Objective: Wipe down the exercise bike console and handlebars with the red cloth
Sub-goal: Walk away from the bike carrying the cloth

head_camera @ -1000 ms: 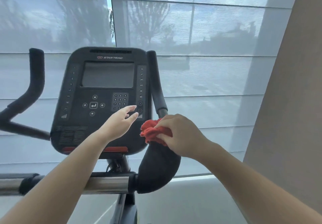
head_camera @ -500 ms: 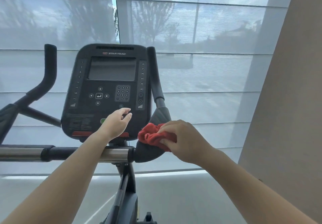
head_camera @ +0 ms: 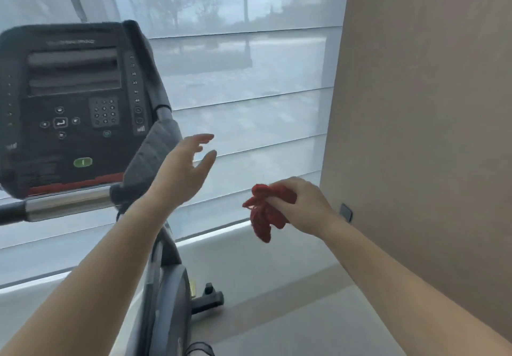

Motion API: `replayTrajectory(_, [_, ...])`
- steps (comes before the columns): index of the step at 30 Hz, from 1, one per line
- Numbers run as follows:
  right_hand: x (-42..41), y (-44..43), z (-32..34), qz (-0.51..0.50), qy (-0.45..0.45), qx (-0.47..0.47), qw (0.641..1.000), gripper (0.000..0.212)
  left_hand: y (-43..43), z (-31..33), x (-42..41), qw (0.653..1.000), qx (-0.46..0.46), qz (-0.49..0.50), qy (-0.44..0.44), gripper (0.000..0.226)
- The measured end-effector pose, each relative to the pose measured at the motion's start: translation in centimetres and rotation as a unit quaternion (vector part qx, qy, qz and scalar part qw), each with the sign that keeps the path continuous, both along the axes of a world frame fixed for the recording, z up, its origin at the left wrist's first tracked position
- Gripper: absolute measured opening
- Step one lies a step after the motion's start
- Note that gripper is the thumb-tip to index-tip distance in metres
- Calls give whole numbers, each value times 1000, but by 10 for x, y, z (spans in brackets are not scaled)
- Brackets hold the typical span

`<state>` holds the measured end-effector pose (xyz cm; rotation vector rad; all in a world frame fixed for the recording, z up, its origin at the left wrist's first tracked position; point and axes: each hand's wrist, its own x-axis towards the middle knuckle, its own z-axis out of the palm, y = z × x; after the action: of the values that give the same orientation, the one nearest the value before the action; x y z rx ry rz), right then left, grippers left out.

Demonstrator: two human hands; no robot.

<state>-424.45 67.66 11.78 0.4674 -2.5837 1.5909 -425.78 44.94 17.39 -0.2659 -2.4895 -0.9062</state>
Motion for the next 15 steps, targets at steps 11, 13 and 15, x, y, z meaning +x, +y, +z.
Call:
replayTrajectory(11, [120, 150, -108, -268, -62, 78, 958, 14, 178, -151, 63, 967, 1, -160, -197, 35])
replayTrajectory(13, [134, 161, -117, -296, -83, 47, 950, 12, 202, -164, 69, 956, -32, -204, -209, 36])
replayTrajectory(15, [144, 171, -126, -323, -92, 33, 941, 11, 222, -176, 71, 941, -76, -245, -220, 37])
